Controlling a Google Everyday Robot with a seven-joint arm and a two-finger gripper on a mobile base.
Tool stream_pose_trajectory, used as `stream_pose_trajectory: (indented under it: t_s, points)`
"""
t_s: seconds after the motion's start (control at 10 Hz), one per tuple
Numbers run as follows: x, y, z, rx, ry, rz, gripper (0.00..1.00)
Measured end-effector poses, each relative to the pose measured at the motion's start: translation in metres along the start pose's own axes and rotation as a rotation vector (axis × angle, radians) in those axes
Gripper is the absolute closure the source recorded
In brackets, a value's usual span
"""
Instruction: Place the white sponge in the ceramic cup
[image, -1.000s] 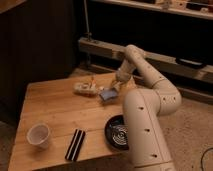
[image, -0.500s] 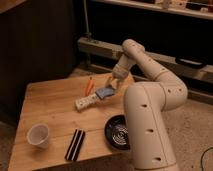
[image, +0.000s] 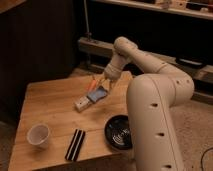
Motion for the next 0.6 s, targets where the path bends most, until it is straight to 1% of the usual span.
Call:
stream_pose_trajectory:
  t_s: [0.6]
  points:
    - [0.0006, 0.0004, 0.0002, 0.006, -0.002, 0.007, 1.00]
